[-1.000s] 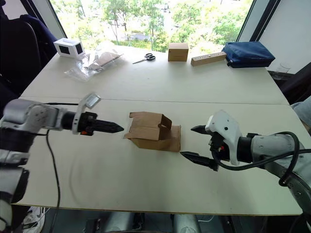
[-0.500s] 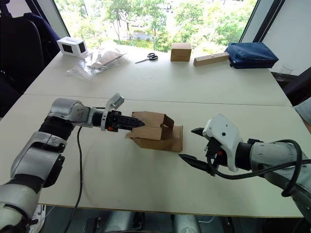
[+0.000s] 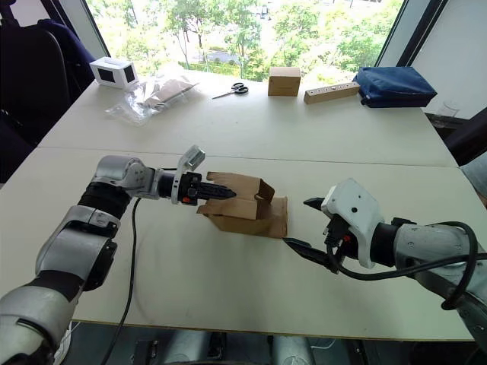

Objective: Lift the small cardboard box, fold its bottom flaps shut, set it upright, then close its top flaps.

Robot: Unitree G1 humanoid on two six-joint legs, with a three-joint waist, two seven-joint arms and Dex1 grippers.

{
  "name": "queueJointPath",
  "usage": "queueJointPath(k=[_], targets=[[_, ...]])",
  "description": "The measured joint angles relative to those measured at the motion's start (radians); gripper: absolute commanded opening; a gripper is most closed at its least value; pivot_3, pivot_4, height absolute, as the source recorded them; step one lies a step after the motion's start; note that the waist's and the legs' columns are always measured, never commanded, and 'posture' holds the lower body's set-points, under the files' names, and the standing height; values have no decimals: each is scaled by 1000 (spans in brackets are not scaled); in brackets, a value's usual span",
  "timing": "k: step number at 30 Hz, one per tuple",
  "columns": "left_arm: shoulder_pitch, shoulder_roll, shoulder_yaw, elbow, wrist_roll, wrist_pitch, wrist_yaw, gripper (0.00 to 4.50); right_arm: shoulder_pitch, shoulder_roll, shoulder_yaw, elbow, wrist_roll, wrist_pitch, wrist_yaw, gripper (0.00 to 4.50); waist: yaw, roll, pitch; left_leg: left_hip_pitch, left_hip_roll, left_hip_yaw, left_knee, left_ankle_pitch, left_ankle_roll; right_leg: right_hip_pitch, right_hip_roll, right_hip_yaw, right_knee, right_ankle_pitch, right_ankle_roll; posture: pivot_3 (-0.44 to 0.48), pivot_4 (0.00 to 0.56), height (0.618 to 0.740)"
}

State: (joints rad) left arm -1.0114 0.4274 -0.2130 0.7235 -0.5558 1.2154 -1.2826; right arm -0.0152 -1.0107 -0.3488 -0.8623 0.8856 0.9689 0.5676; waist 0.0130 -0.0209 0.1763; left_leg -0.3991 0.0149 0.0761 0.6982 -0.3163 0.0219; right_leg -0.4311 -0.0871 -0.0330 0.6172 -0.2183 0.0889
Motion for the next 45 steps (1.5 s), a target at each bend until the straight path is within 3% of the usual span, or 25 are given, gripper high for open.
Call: queueJointPath(k=[8, 10, 17, 20, 24, 30, 45], targets=[[62, -31, 112, -87, -20, -53, 46, 48, 2, 40, 11, 25, -13, -27, 1, 4500, 0, 0, 0, 0, 0, 0, 0, 0, 0, 0, 0, 0, 0, 0, 0, 0, 150, 740], [100, -55, 203, -133, -29, -144, 105, 48, -21, 95, 17, 54, 1, -38, -17, 4500, -1, 0, 0, 0, 1, 0, 0, 0, 0, 0, -1, 0, 1, 0, 0, 0, 150, 740], [123, -22, 296, -379, -70, -251, 134, 48, -214, 367, -11, 234, 143, -86, -195, 4500, -2, 2, -1, 0, 0, 0, 0, 0, -1, 0, -1, 0, 2, 1, 1, 0, 150, 740], [136, -13, 319, -455, -78, -297, 152, 0, -283, 444, -17, 303, 179, -113, -250, 3717, 1, 2, -1, 1, 0, 0, 0, 0, -1, 0, -1, -1, 2, 1, 2, 0, 150, 740], [145, -1, 294, -537, -79, -352, 140, 0, -360, 552, 12, 415, 176, -178, -268, 2201, -3, 2, -1, 1, -1, 1, 0, 0, -1, 0, -1, 0, 2, 2, 3, 0, 150, 740], [136, 8, 259, -573, -73, -420, 118, 0, -489, 605, 35, 493, 180, -217, -274, 77, -4, 3, -1, 1, 0, 0, 0, 0, -1, 0, 0, 0, 2, 2, 3, 0, 150, 740], [65, 67, 197, -543, -64, -458, -3, 0, -494, 557, 94, 497, 174, -198, -198, 77, -6, 4, -1, 1, 0, 1, 0, 0, 0, 0, 0, 0, 2, 2, 3, 0, 150, 740]])
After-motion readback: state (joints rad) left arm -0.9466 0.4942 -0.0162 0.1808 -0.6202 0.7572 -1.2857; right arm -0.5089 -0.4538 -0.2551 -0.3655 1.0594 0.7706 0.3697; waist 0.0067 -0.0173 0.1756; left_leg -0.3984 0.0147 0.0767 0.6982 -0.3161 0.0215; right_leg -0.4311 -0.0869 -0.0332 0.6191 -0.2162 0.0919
